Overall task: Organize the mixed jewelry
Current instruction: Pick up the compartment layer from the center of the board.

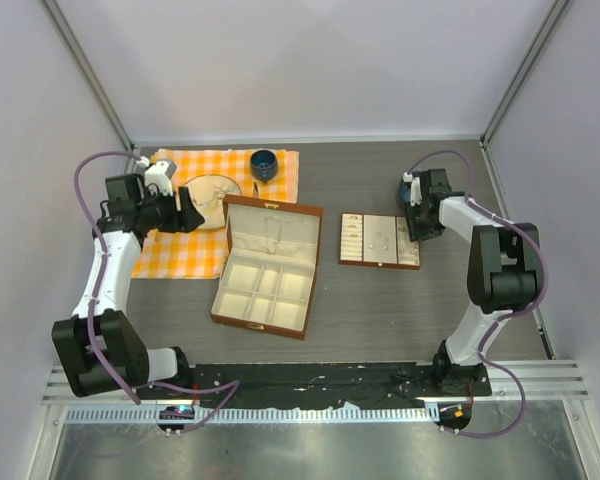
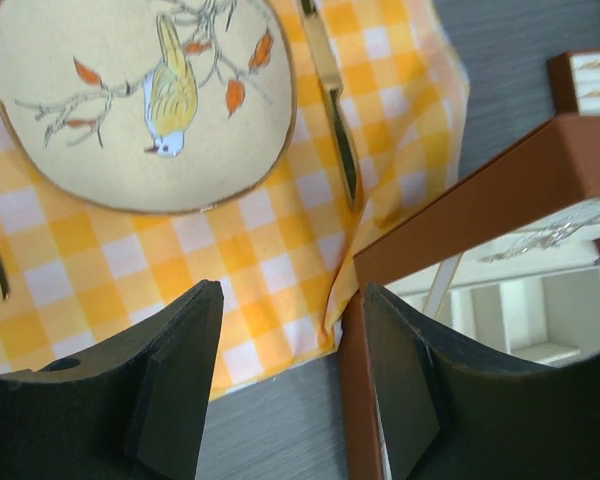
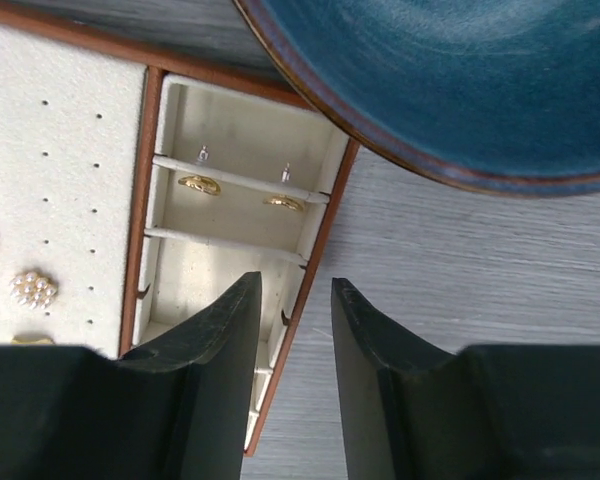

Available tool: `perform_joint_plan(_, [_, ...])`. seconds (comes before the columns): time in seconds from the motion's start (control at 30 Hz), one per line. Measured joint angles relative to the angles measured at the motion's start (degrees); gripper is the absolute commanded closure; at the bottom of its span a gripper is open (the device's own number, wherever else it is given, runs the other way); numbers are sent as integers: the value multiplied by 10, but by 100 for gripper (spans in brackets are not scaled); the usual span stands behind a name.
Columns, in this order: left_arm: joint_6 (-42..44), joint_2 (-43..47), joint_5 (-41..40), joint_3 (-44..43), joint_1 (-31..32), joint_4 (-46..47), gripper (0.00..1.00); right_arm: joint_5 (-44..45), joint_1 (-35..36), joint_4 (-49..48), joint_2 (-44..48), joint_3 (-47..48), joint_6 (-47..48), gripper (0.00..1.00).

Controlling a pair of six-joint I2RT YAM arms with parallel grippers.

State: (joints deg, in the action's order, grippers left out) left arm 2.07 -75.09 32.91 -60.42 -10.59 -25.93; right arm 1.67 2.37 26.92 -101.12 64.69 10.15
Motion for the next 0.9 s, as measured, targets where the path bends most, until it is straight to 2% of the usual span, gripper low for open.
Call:
perform_joint_plan(0.17, [36,9,-21,46,-6,-23,37,-5,0,-6,-19,1,-5,73])
perform_joint_plan(0.27, [54,14,-26,68,-7,-30,37,-2,0,-7,-20,1,-7,84])
perform_joint_plan(0.3, [60,16,-27,75,-7,-34,37,-1,0,-8,-20,1,-9,90])
perform_joint_plan(0.4, [72,22,-29,92,-8,-45,37,-4,-3,-18,-21,1,-19,99])
perform_joint_plan(0.67, [87,48,-28,123,-8,-57,37,-12,-4,-21,-22,2,-15,99])
perform_joint_plan(0.9, [84,60,-34,171,-8,-56,38,-42,-7,19,-13,8,-33,99])
